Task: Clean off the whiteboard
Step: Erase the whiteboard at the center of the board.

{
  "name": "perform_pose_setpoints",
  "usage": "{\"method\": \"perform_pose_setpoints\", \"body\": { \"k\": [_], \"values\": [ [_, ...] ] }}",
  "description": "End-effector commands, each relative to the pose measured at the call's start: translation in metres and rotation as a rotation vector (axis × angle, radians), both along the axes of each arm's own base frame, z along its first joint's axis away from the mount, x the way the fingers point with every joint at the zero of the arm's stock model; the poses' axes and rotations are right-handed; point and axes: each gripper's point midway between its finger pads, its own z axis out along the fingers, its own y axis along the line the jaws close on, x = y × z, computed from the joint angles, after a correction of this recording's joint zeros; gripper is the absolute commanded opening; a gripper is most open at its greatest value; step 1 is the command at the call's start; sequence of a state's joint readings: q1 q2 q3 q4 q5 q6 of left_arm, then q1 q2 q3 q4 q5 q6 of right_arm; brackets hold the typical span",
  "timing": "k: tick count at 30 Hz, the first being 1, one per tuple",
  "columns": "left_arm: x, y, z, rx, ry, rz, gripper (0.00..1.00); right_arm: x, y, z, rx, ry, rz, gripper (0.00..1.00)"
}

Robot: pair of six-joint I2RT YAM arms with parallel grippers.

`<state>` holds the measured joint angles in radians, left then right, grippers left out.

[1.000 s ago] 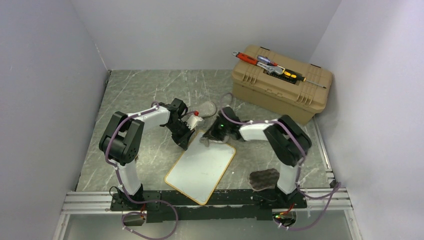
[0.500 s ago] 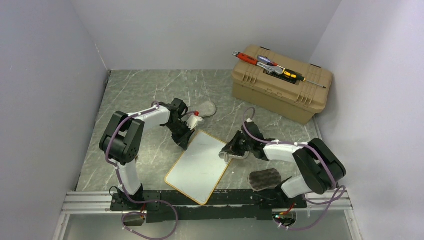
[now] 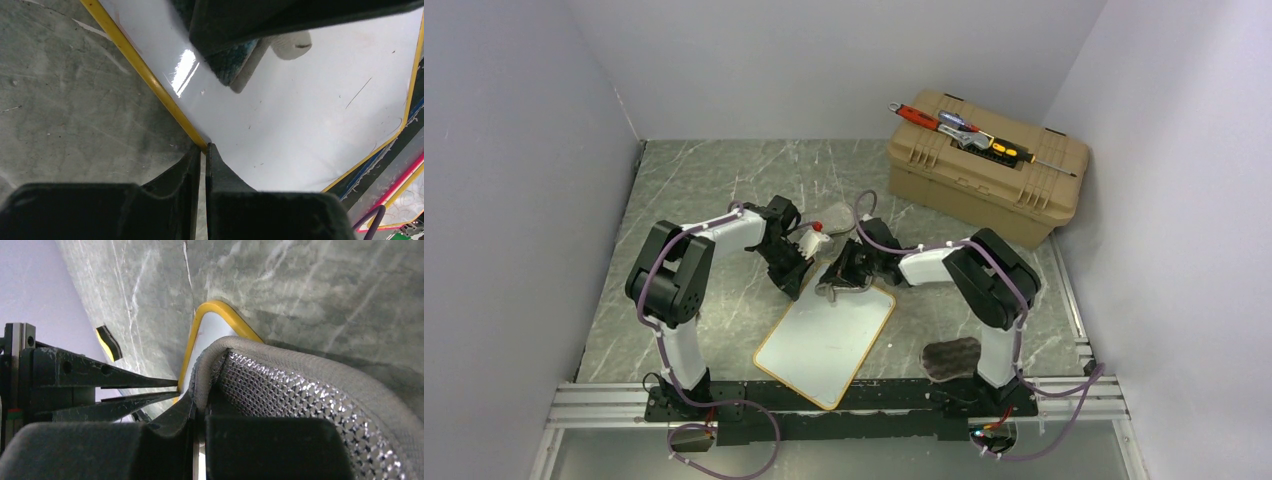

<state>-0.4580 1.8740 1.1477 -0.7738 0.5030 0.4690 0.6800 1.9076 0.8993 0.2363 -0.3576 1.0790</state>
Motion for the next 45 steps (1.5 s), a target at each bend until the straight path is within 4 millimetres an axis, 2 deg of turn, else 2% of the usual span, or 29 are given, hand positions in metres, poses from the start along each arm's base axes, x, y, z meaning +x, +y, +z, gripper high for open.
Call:
{"method": "perform_pose_setpoints", "body": {
  "k": [1,5,7,9,10,12,15,18,19,21,24,29,32,35,36,40,41,43,45],
  "values": [
    [-0.018,0.029,-0.055,0.163,0.018,-0.098,0.04,-0.056,-0.1,-0.08,-0.339,0.178,-0.104,0.0],
    [-0.019,0.029,-0.054,0.158,0.023,-0.098,0.04,-0.096,-0.158,-0.077,-0.389,0.203,-0.174,0.0],
    [-0.019,0.029,-0.052,0.155,0.016,-0.099,0.04,-0.108,-0.173,-0.079,-0.431,0.21,-0.192,0.0],
    [-0.017,0.028,-0.051,0.152,0.01,-0.099,0.04,-0.107,-0.177,-0.08,-0.455,0.21,-0.204,0.0],
    [-0.017,0.027,-0.05,0.15,0.011,-0.099,0.04,-0.102,-0.175,-0.081,-0.456,0.208,-0.205,0.0],
    [-0.018,0.027,-0.05,0.147,0.015,-0.097,0.04,-0.079,-0.155,-0.08,-0.425,0.19,-0.202,0.0],
    [-0.019,0.027,-0.052,0.148,0.02,-0.099,0.04,-0.036,-0.113,-0.08,-0.385,0.145,-0.181,0.0],
    [-0.021,0.029,-0.053,0.151,0.027,-0.104,0.04,-0.003,-0.076,-0.083,-0.366,0.123,-0.16,0.0],
    [-0.022,0.03,-0.054,0.156,0.029,-0.107,0.04,0.005,-0.069,-0.085,-0.365,0.119,-0.159,0.0],
    [-0.022,0.031,-0.054,0.158,0.027,-0.106,0.04,0.008,-0.065,-0.083,-0.364,0.127,-0.153,0.0],
    [-0.022,0.03,-0.053,0.155,0.02,-0.103,0.04,-0.004,-0.084,-0.078,-0.378,0.129,-0.163,0.0],
    [-0.022,0.03,-0.051,0.148,0.015,-0.103,0.04,-0.062,-0.15,-0.08,-0.42,0.179,-0.193,0.0],
    [-0.023,0.03,-0.049,0.146,0.009,-0.105,0.04,-0.081,-0.164,-0.083,-0.436,0.193,-0.193,0.0],
    [-0.023,0.03,-0.048,0.146,0.01,-0.105,0.04,-0.06,-0.136,-0.079,-0.389,0.164,-0.17,0.0],
    [-0.023,0.03,-0.048,0.146,0.01,-0.103,0.04,-0.057,-0.122,-0.083,-0.393,0.167,-0.141,0.0],
    [-0.024,0.031,-0.048,0.147,0.009,-0.103,0.04,-0.026,-0.057,-0.077,-0.352,0.114,-0.074,0.0],
    [-0.024,0.031,-0.049,0.149,0.01,-0.102,0.04,-0.026,-0.048,-0.08,-0.355,0.127,-0.06,0.0],
    [-0.026,0.032,-0.05,0.15,0.016,-0.099,0.04,-0.029,-0.04,-0.083,-0.353,0.14,-0.053,0.0],
    [-0.026,0.031,-0.05,0.148,0.015,-0.098,0.04,-0.039,-0.05,-0.085,-0.342,0.158,-0.076,0.0]
  ]
}}
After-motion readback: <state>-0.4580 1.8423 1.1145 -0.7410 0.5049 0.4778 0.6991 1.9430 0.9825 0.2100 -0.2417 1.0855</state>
